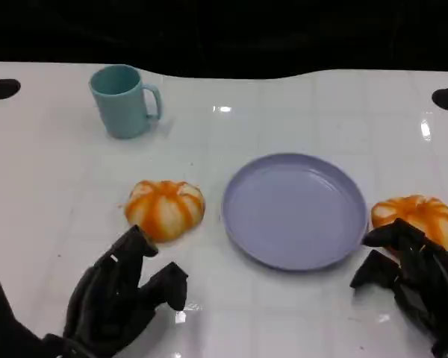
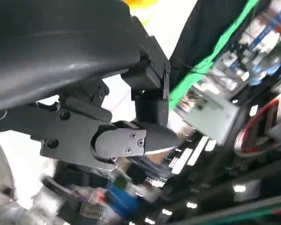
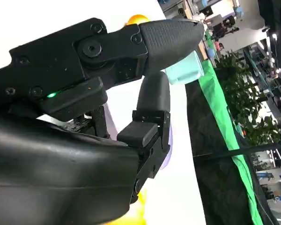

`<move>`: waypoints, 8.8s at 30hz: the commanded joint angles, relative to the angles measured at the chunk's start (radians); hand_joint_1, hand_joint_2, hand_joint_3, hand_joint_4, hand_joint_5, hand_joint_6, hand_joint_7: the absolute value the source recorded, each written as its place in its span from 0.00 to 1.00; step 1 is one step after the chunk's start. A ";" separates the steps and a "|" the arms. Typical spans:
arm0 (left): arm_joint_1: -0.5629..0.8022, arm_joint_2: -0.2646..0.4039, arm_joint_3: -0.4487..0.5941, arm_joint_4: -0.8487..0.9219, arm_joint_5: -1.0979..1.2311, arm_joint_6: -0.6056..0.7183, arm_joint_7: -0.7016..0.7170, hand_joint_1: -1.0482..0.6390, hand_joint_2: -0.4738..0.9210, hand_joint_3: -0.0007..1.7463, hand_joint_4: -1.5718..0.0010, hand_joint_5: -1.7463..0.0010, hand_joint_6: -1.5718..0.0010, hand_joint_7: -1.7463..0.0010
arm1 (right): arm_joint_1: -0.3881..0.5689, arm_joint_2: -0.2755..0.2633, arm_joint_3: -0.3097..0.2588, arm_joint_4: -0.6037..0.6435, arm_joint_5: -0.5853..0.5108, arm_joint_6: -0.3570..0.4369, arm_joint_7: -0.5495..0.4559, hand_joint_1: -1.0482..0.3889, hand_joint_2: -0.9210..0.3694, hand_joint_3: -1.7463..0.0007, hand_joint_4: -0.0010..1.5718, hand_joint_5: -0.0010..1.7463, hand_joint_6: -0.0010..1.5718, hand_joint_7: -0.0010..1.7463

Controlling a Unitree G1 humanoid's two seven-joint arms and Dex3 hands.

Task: Grasp the bread from the table and place it into the plate.

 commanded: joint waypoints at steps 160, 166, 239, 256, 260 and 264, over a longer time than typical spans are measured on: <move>-1.024 0.030 -0.691 0.924 1.187 -0.514 0.735 0.50 0.71 0.62 0.45 0.00 0.53 0.15 | 0.033 0.001 0.009 -0.047 -0.018 0.057 -0.014 0.37 0.00 0.85 0.41 0.89 0.38 0.71; -1.034 0.032 -0.692 0.929 1.185 -0.500 0.657 0.44 0.96 0.18 0.60 0.23 0.52 0.76 | 0.033 0.003 0.004 -0.049 -0.010 0.059 0.002 0.37 0.00 0.85 0.41 0.89 0.38 0.71; -0.375 0.092 -0.190 0.319 0.258 -0.517 0.129 0.25 1.00 0.24 0.55 0.43 0.47 0.87 | 0.063 0.007 -0.003 -0.144 0.008 0.162 -0.032 0.35 0.00 0.89 0.41 0.90 0.39 0.70; 0.000 0.038 -0.070 -0.140 -0.140 0.096 0.116 0.28 1.00 0.21 0.51 0.00 0.52 0.30 | 0.066 0.006 -0.007 -0.152 0.024 0.177 0.000 0.36 0.00 0.88 0.41 0.90 0.39 0.70; 0.040 0.026 -0.051 -0.160 -0.159 0.146 0.126 0.28 1.00 0.19 0.51 0.00 0.55 0.20 | 0.068 0.006 -0.014 -0.156 0.040 0.200 0.009 0.37 0.00 0.88 0.41 0.89 0.39 0.70; 0.077 0.016 -0.055 -0.185 -0.126 0.149 0.152 0.28 1.00 0.20 0.49 0.00 0.57 0.12 | 0.082 0.004 -0.003 -0.172 0.016 0.174 -0.015 0.36 0.00 0.89 0.41 0.89 0.39 0.70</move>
